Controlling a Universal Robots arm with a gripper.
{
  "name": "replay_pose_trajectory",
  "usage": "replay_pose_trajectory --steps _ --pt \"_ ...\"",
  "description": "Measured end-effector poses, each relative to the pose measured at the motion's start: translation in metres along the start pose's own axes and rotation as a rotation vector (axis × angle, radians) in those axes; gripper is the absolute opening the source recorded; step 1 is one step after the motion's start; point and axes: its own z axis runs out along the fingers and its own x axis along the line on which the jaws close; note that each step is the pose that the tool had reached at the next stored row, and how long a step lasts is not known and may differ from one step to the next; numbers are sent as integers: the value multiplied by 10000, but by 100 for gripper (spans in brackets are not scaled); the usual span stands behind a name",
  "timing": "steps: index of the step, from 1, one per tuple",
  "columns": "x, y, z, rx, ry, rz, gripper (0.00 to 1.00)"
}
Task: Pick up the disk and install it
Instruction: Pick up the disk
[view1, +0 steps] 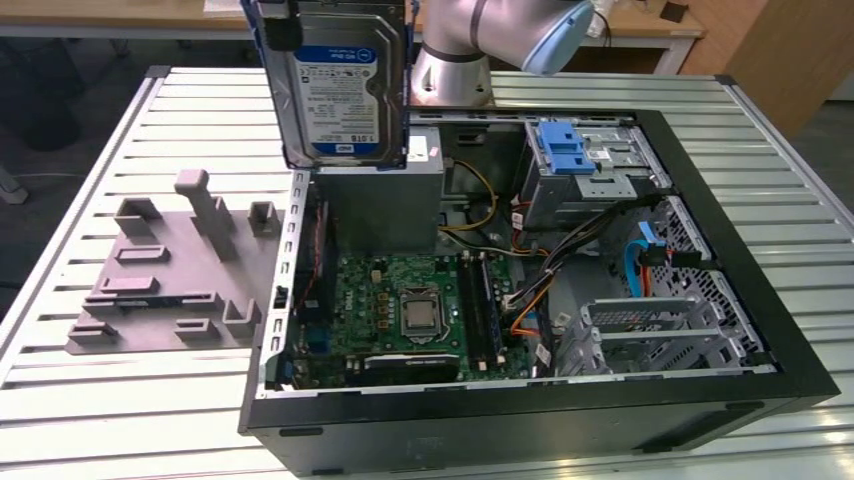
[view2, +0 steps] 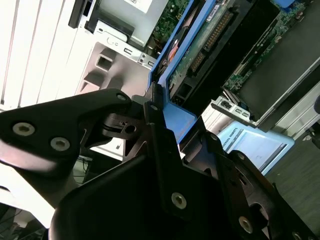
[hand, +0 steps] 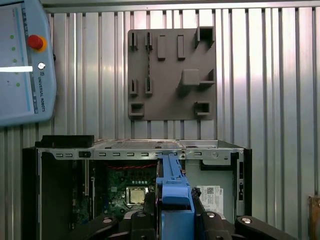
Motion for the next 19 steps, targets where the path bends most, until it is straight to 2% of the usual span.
replay_pose_trajectory --steps 4,8,10,19 --pt "-1 -6 2 13 -1 1 36" --pt "3 -15 6 99 -4 2 36" --pt "10 -34 8 111 -4 4 36" --pt "24 -314 25 112 -4 4 36"
